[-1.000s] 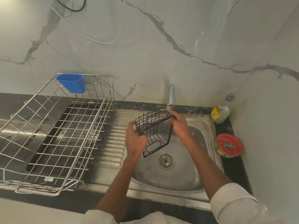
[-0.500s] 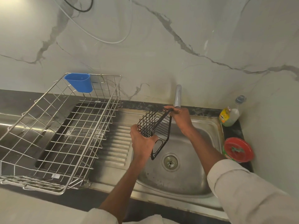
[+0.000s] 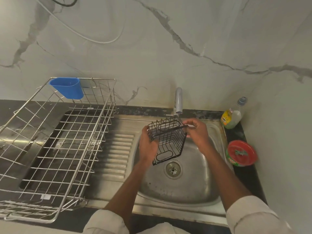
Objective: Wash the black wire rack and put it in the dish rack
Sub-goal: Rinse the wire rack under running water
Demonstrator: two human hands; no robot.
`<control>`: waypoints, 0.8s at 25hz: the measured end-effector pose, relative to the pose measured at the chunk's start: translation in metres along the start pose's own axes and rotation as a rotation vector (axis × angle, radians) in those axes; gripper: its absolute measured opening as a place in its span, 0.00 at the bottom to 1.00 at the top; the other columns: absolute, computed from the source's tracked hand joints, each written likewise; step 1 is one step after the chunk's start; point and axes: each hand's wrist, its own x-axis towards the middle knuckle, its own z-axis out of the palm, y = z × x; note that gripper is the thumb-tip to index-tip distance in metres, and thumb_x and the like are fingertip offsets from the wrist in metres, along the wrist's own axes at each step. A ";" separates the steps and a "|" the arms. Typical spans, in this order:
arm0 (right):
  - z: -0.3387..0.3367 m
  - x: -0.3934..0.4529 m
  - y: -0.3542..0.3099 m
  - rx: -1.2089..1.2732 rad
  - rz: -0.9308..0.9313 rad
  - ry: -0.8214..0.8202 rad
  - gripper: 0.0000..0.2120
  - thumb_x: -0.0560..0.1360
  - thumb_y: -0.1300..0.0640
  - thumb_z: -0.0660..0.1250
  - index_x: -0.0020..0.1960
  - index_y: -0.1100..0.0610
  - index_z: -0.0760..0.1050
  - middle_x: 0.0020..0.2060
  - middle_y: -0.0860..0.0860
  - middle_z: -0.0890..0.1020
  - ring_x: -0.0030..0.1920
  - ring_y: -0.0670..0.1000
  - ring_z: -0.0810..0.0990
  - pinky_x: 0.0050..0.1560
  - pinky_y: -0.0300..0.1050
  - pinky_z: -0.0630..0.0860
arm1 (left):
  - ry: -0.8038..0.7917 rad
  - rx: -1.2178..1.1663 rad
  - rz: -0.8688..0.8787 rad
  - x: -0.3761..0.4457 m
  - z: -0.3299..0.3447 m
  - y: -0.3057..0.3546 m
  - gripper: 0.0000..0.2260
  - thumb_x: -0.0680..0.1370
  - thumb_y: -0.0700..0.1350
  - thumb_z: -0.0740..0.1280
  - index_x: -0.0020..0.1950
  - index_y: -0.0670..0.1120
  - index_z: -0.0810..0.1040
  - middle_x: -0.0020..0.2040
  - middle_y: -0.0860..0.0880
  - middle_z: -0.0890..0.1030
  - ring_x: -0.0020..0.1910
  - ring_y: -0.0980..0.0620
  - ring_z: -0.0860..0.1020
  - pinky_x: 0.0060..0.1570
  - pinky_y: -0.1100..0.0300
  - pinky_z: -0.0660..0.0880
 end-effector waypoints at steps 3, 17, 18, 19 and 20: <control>-0.024 -0.014 -0.003 -0.059 -0.019 -0.041 0.31 0.72 0.68 0.76 0.68 0.43 0.75 0.69 0.46 0.78 0.66 0.51 0.78 0.60 0.52 0.80 | -0.107 -0.026 0.019 0.008 0.008 0.015 0.31 0.80 0.34 0.66 0.77 0.61 0.68 0.62 0.58 0.83 0.64 0.49 0.82 0.65 0.40 0.80; -0.061 -0.065 -0.015 -0.325 0.026 -0.156 0.47 0.61 0.49 0.86 0.74 0.45 0.65 0.65 0.42 0.75 0.66 0.46 0.75 0.68 0.49 0.75 | -0.560 -0.002 0.167 0.070 0.040 0.071 0.24 0.79 0.26 0.66 0.66 0.50 0.83 0.58 0.53 0.88 0.61 0.57 0.84 0.65 0.57 0.78; -0.058 -0.068 -0.014 -0.328 0.029 -0.080 0.45 0.61 0.47 0.86 0.72 0.46 0.67 0.63 0.42 0.77 0.64 0.46 0.77 0.67 0.51 0.76 | -0.570 0.040 0.195 0.076 0.046 0.070 0.22 0.80 0.27 0.67 0.65 0.51 0.84 0.57 0.54 0.88 0.61 0.56 0.84 0.66 0.57 0.77; -0.054 -0.070 -0.011 -0.319 0.030 0.012 0.43 0.59 0.44 0.85 0.70 0.46 0.69 0.60 0.42 0.80 0.62 0.46 0.80 0.65 0.52 0.78 | -0.563 0.083 0.227 0.080 0.052 0.069 0.20 0.80 0.29 0.68 0.64 0.50 0.85 0.57 0.54 0.88 0.61 0.55 0.84 0.66 0.55 0.78; -0.050 -0.073 -0.010 -0.309 0.032 0.102 0.42 0.58 0.40 0.84 0.68 0.45 0.71 0.57 0.42 0.82 0.59 0.46 0.81 0.62 0.52 0.80 | -0.543 0.110 0.257 0.082 0.058 0.070 0.17 0.81 0.31 0.68 0.62 0.50 0.86 0.55 0.53 0.88 0.60 0.52 0.85 0.64 0.52 0.79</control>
